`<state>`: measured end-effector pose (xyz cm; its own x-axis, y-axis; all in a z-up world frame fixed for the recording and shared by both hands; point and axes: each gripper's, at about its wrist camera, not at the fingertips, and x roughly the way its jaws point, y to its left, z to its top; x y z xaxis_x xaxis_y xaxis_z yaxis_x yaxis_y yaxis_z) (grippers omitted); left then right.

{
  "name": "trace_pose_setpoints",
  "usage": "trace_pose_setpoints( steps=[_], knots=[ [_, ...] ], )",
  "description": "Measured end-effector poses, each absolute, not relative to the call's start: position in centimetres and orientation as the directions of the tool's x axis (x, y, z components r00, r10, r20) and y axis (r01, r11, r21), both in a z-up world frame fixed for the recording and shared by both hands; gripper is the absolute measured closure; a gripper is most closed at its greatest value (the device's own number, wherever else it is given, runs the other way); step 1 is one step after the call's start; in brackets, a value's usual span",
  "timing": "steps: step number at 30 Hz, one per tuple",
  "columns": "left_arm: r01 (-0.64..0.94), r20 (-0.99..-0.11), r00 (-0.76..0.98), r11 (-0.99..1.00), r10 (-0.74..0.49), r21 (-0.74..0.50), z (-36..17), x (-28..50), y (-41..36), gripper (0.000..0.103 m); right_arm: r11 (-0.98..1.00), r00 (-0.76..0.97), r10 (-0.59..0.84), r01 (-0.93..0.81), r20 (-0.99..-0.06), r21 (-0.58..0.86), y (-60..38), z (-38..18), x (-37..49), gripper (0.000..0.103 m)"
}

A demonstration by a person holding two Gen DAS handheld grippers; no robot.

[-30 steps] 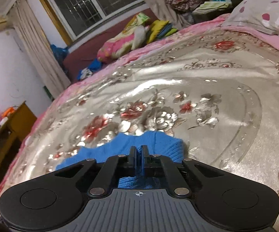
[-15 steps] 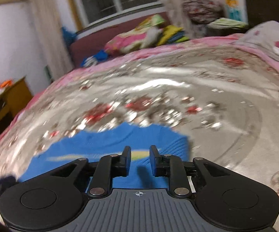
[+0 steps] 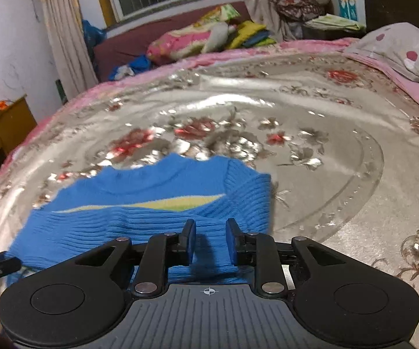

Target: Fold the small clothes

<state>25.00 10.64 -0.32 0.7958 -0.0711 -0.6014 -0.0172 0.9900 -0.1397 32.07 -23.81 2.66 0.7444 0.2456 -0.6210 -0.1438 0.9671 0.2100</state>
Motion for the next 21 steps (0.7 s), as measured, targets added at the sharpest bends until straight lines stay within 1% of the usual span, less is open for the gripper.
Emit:
trace_pose_setpoints(
  steps=[2, 3, 5, 9, 14, 21],
  knots=[
    [-0.019, -0.632, 0.772, 0.992, -0.065, -0.125, -0.8, 25.3, 10.4, 0.046, 0.965, 0.737, 0.253, -0.151, -0.626, 0.213, -23.6, 2.5, 31.8, 0.079],
    [-0.017, -0.644, 0.763, 0.994, -0.057, -0.107, -1.1, 25.3, 10.2, 0.046, 0.969, 0.729, 0.243, -0.149, -0.640, 0.199, -23.6, 2.2, 31.9, 0.078],
    [-0.009, -0.642, 0.765, 0.996, -0.049, -0.086, -0.9, 24.9, 9.9, 0.046, 0.974, 0.695, 0.224, -0.144, -0.683, 0.173, -23.3, 1.1, 32.5, 0.078],
    [0.005, -0.633, 0.770, 0.994, -0.076, -0.113, 0.0, 23.4, 9.8, 0.046, 0.968, 0.706, 0.244, -0.137, -0.665, 0.210, -23.5, 2.3, 31.8, 0.077],
    [0.017, -0.635, 0.766, 0.991, -0.099, -0.134, 0.6, 20.9, 9.7, 0.046, 0.964, 0.709, 0.263, -0.169, -0.655, 0.204, -23.5, 3.3, 29.2, 0.074],
    [0.034, -0.664, 0.737, 0.988, -0.126, -0.150, 0.6, 16.1, 9.3, 0.046, 0.958, 0.665, 0.281, -0.147, -0.692, 0.248, -25.4, 3.0, 24.1, 0.074]
  ],
)
